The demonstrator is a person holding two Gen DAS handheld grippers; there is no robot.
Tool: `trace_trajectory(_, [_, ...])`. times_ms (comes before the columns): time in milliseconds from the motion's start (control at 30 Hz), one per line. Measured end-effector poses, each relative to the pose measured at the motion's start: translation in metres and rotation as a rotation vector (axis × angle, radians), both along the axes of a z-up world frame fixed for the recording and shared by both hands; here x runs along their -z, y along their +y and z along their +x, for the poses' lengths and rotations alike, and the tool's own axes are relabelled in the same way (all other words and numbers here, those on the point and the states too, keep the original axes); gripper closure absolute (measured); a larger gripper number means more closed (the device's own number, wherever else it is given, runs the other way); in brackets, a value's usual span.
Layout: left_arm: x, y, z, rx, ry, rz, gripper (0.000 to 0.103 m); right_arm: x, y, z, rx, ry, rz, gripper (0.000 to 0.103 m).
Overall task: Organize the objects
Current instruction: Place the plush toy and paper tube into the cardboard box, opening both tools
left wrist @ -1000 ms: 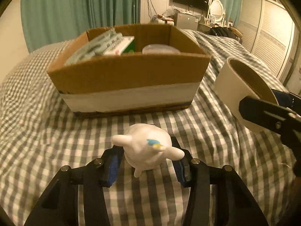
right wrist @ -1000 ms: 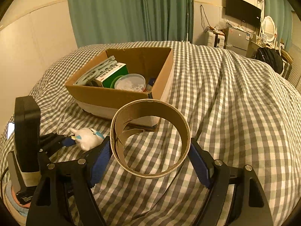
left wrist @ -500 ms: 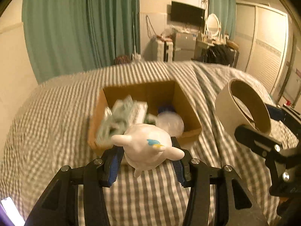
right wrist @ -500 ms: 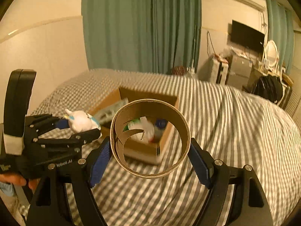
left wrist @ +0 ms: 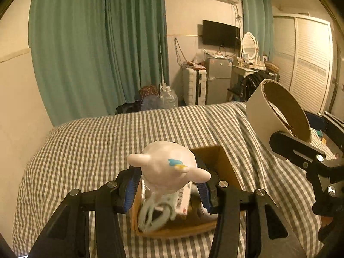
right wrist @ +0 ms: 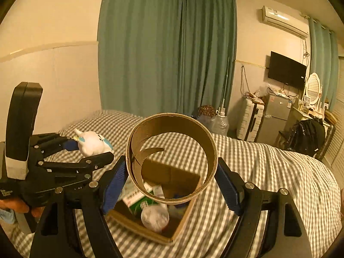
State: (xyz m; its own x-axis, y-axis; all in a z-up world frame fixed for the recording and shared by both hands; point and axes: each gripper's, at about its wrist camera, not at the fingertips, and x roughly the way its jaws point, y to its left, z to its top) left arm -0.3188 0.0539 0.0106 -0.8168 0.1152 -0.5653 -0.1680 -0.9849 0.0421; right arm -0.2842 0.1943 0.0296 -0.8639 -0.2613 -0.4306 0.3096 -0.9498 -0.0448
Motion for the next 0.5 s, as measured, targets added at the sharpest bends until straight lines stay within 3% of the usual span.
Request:
trace_trajectory(233, [0.003,-0.002,-0.056,-0.017,-0.022,0.01,0.053,0.008,-0.009,-0.049,-0.021,-0.03,-0.028,0.025])
trace_trajectory(500, [0.051,0.008,-0.1,-0.002,-0.109,-0.005,0.053,0.057,-0.009,-0.095,-0.013,-0.172,-0.052,0.025])
